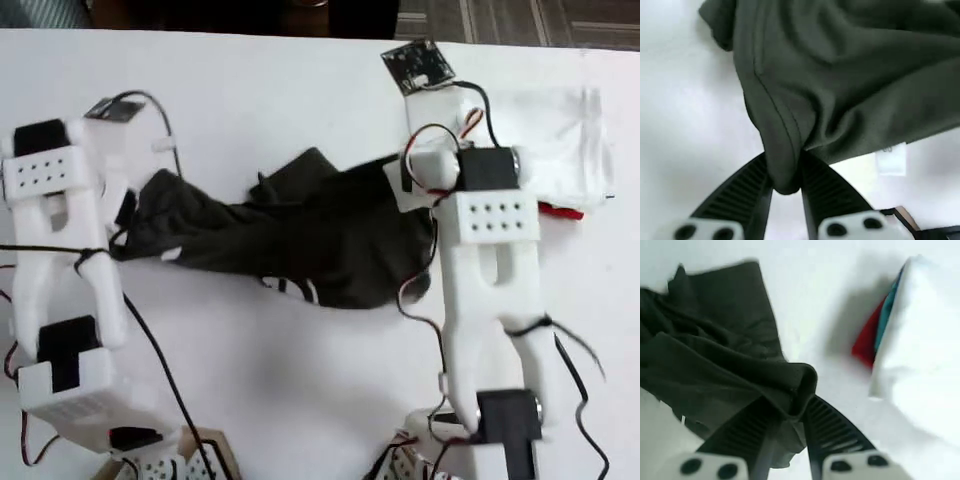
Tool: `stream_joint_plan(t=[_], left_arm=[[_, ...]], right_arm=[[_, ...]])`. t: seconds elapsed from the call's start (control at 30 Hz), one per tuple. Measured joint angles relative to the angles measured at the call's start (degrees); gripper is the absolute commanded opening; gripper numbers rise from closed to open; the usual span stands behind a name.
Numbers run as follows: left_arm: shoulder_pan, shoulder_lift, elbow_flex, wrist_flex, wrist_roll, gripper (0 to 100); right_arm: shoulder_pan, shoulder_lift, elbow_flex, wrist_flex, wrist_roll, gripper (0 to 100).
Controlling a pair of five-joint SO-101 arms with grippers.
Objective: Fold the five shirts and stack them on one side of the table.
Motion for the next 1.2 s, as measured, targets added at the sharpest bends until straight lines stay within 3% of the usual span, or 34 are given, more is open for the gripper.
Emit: stream_joint_plan(t=[0.2, 0.5, 0.77, 1.2], left_arm=[[-0.09, -8.35, -2.37, 0.70, 3.96, 3], [-0.09, -37.19, 2.20, 0.70, 10.20, 3], [-0.09, -54.68, 2.81, 0.70, 13.36, 3], [-0.18, -60.40, -8.35, 0.70, 17.14, 3]], right_arm=[[0.00, -10.90, 0.00, -3.78, 1.93, 1.9], [1.58, -29.45, 0.00, -6.33, 2.29, 1.9], [1.76, -41.49, -0.09, -10.29, 2.29, 1.9], [3.87, -52.92, -0.44, -17.67, 2.29, 1.9]])
